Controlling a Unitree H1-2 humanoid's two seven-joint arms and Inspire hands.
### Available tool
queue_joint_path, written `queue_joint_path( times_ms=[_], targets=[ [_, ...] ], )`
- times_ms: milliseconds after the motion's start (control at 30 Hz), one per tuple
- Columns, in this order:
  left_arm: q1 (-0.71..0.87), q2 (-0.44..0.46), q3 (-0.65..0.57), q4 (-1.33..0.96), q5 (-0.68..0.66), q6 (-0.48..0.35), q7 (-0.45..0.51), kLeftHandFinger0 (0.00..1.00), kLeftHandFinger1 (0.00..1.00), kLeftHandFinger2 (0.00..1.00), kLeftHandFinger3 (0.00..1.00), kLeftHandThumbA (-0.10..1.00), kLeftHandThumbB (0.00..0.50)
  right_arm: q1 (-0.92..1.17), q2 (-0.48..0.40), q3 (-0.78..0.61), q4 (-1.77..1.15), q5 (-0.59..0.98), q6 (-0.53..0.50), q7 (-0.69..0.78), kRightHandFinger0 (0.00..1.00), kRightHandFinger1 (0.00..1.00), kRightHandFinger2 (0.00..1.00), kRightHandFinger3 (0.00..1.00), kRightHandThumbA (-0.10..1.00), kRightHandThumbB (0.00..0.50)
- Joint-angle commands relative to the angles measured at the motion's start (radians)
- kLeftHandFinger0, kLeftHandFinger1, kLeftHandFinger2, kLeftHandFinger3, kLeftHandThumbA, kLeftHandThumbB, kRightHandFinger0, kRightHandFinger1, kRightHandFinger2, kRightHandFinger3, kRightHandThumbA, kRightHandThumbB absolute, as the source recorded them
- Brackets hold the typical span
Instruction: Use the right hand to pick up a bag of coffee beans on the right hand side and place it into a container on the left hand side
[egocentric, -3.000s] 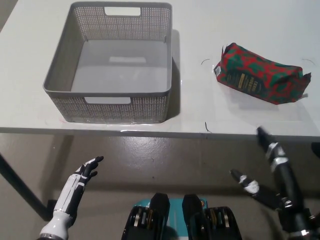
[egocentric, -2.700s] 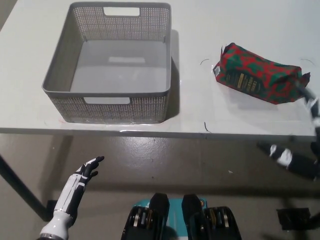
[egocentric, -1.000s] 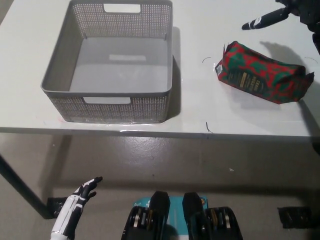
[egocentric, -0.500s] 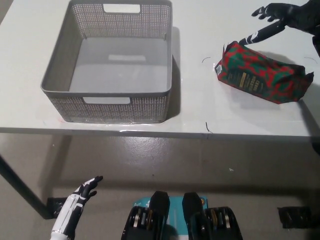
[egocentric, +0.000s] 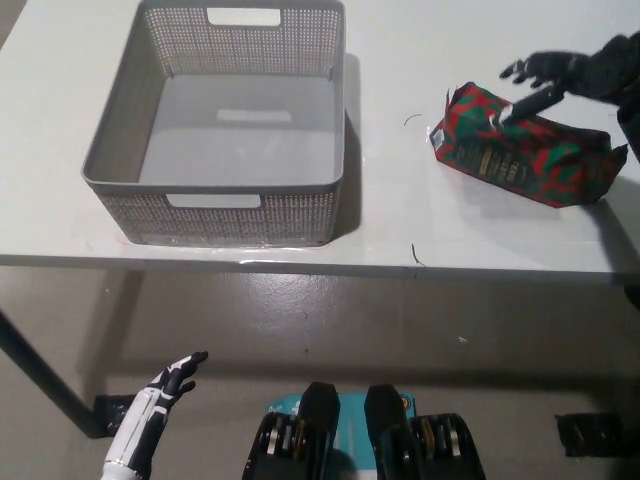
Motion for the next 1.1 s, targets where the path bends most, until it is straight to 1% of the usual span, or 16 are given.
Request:
queue_joint_path(
  times_ms=[0,67,267,333,367,400,467,600,667,700,733,800,833,967,1033,1067],
  targets=[
    [-0.014,0.021,-0.002,-0.034,-0.015,-0.034,-0.026,1.0,1.0,1.0,1.0,1.0,0.196,-0.021,-0.032,-0.02,-0.003,0.028,-0.024,0.021,1.0,1.0,1.0,1.0,0.85,0.488],
    [-0.017,0.021,-0.001,-0.03,-0.018,-0.035,-0.029,1.0,1.0,1.0,1.0,1.0,0.199,-0.006,-0.042,-0.033,0.006,0.038,-0.028,0.013,1.0,1.0,1.0,1.0,0.83,0.5],
    [-0.022,0.021,-0.001,-0.025,-0.013,-0.039,-0.029,1.0,1.0,1.0,1.0,1.0,0.206,0.022,-0.049,-0.049,0.052,0.05,-0.052,-0.008,1.0,1.0,1.0,1.0,0.85,0.5],
    [-0.024,0.02,-0.001,-0.022,-0.014,-0.042,-0.031,1.0,1.0,1.0,1.0,1.0,0.205,0.035,-0.05,-0.045,0.053,0.043,-0.053,-0.015,1.0,1.0,1.0,1.0,0.82,0.5],
    [-0.025,0.021,-0.001,-0.023,-0.019,-0.04,-0.034,1.0,1.0,1.0,1.0,1.0,0.212,0.046,-0.051,-0.045,0.058,0.044,-0.062,-0.019,1.0,1.0,1.0,1.0,0.8,0.48],
    [-0.025,0.021,0.0,-0.027,-0.019,-0.034,-0.036,1.0,1.0,1.0,1.0,1.0,0.22,0.053,-0.049,-0.045,0.07,0.045,-0.068,-0.015,1.0,1.0,1.0,1.0,0.8,0.478],
    [-0.026,0.022,0.001,-0.03,-0.02,-0.028,-0.039,1.0,1.0,1.0,1.0,1.0,0.222,0.067,-0.043,-0.045,0.097,0.047,-0.086,-0.027,1.0,1.0,1.0,1.0,0.8,0.488],
    [-0.031,0.022,0.004,-0.031,-0.019,-0.029,-0.04,1.0,1.0,1.0,1.0,1.0,0.226,0.093,-0.033,-0.067,0.136,0.071,-0.092,-0.048,1.0,1.0,1.0,1.0,0.76,0.485],
    [-0.037,0.023,0.006,-0.027,-0.029,-0.033,-0.046,1.0,1.0,1.0,1.0,1.0,0.217,0.108,-0.026,-0.067,0.139,0.068,-0.098,-0.055,1.0,1.0,1.0,1.0,0.78,0.468],
    [-0.044,0.021,0.007,-0.024,-0.03,-0.032,-0.046,1.0,1.0,1.0,1.0,1.0,0.219,0.113,-0.024,-0.06,0.146,0.06,-0.107,-0.061,1.0,1.0,1.0,1.0,0.8,0.491],
    [-0.046,0.02,0.008,-0.023,-0.035,-0.033,-0.048,1.0,1.0,1.0,1.0,1.0,0.218,0.116,-0.023,-0.054,0.144,0.053,-0.112,-0.076,1.0,1.0,1.0,1.0,0.81,0.5],
    [-0.051,0.019,0.007,-0.023,-0.031,-0.036,-0.047,1.0,1.0,1.0,1.0,1.0,0.21,0.124,-0.019,-0.038,0.146,0.034,-0.13,-0.125,1.0,1.0,1.0,1.0,0.82,0.5],
    [-0.054,0.021,0.008,-0.022,-0.033,-0.037,-0.05,1.0,1.0,1.0,1.0,1.0,0.209,0.127,-0.014,-0.035,0.147,0.029,-0.129,-0.155,1.0,1.0,1.0,1.0,0.79,0.495],
    [-0.063,0.02,0.011,-0.026,-0.04,-0.028,-0.056,1.0,1.0,1.0,1.0,1.0,0.192,0.144,0.003,-0.03,0.152,0.025,-0.149,-0.227,1.0,1.0,1.0,1.0,0.75,0.5],
    [-0.069,0.021,0.011,-0.023,-0.036,-0.03,-0.056,1.0,1.0,1.0,1.0,1.0,0.192,0.144,0.009,-0.027,0.158,0.023,-0.15,-0.24,1.0,1.0,1.0,1.0,0.71,0.492],
    [-0.071,0.02,0.012,-0.027,-0.038,-0.022,-0.057,1.0,1.0,1.0,1.0,1.0,0.203,0.143,0.017,-0.027,0.167,0.025,-0.148,-0.244,1.0,1.0,1.0,1.0,0.67,0.487]
  ],
)
